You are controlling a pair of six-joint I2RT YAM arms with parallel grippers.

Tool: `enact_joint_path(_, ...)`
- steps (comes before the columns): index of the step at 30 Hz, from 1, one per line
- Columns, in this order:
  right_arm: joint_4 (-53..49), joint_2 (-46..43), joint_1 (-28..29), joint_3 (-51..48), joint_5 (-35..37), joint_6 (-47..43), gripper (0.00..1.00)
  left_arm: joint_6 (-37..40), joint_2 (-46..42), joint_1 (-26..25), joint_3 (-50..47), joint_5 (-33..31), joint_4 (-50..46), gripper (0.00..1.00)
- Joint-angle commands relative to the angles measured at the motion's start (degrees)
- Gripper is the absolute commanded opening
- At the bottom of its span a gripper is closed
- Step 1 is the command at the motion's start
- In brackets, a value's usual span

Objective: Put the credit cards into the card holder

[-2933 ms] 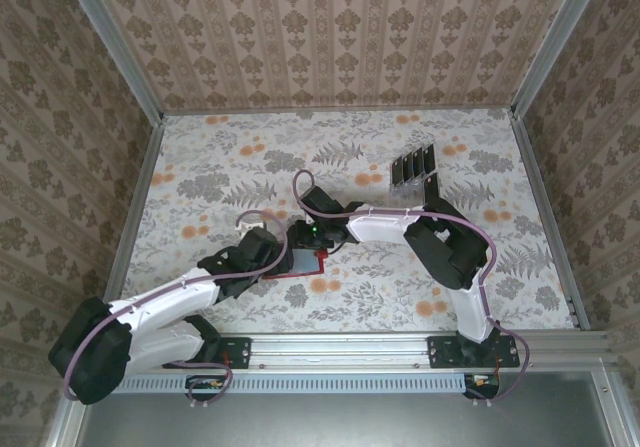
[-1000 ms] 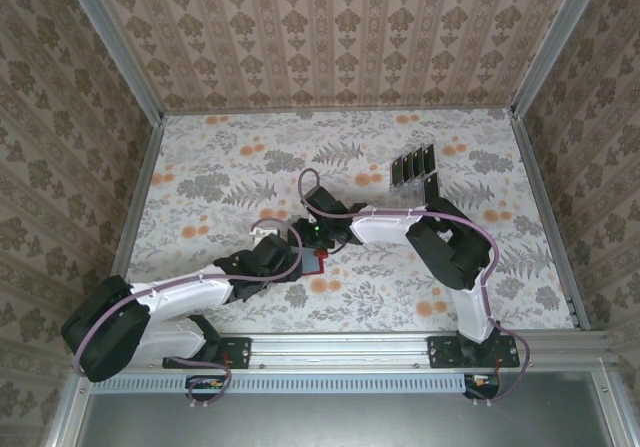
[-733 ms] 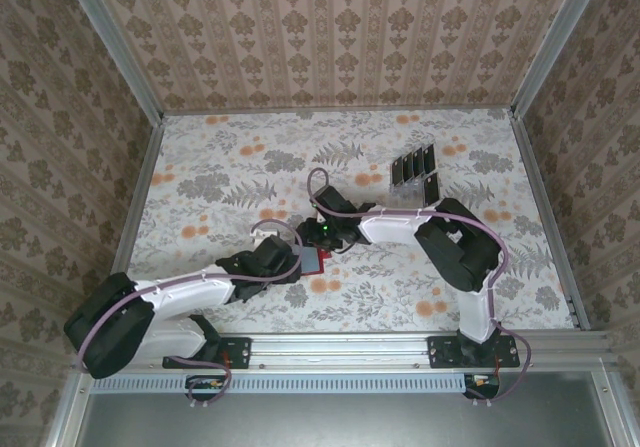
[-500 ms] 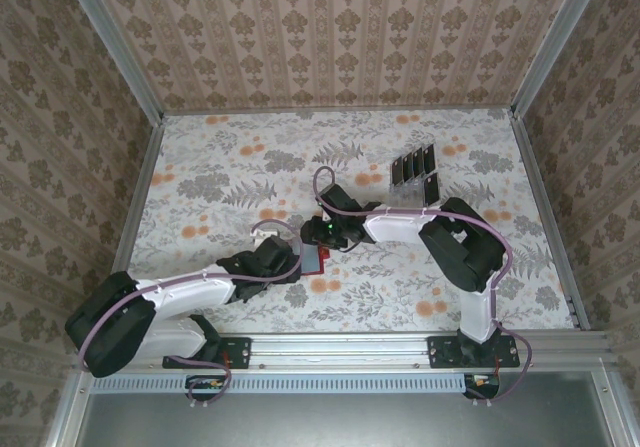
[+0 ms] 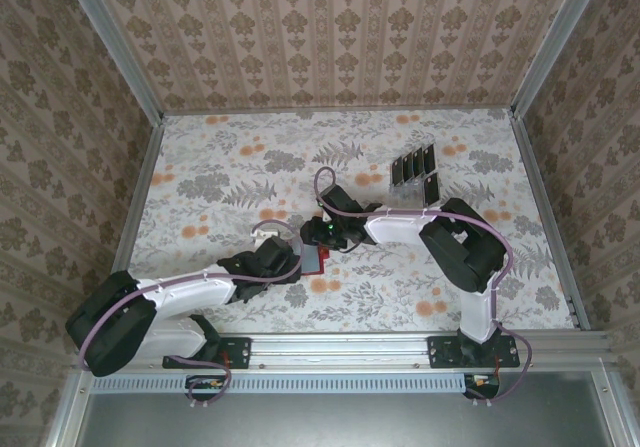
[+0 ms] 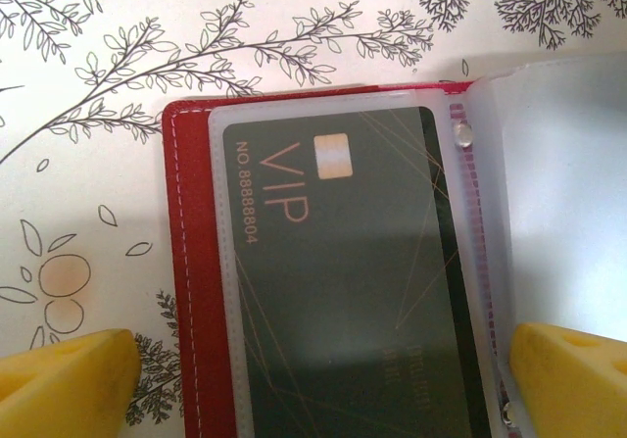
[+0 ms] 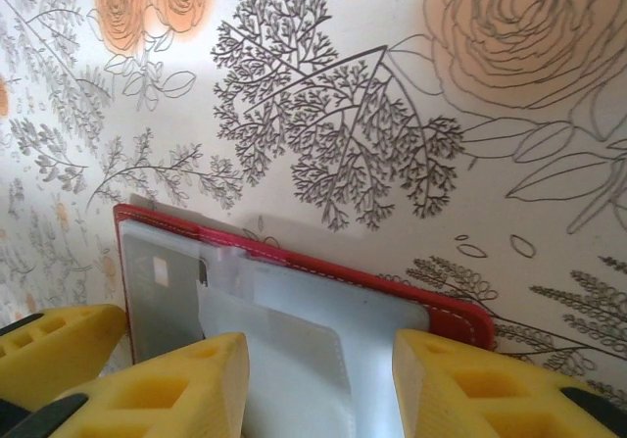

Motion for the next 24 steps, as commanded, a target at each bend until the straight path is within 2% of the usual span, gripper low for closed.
enact_joint_path(1,2.3,0.2,0.0,-1.2,-2.9,1.4,0.44,-1.2,0.7,-0.1,-1.1,-0.2,-0.9,1.0)
enact_joint_path(12,8.2,0.4,0.0,-2.8,-6.7,4.0,0.4,-0.8,-1.5,-0.1,-0.2,-0.6,-2.6,1.0)
enact_joint_path(18,5.7,-1.4,0.8,-1.1,-7.2,3.6,0.41,0.4,-12.4,1.0,2.4,-3.3,-9.0,1.0)
enact_joint_path(24,1.5,-1.1,2.9,2.7,-6.3,2.9,0.42,0.6,-23.2,5.0,3.6,-3.4,-14.8,1.0)
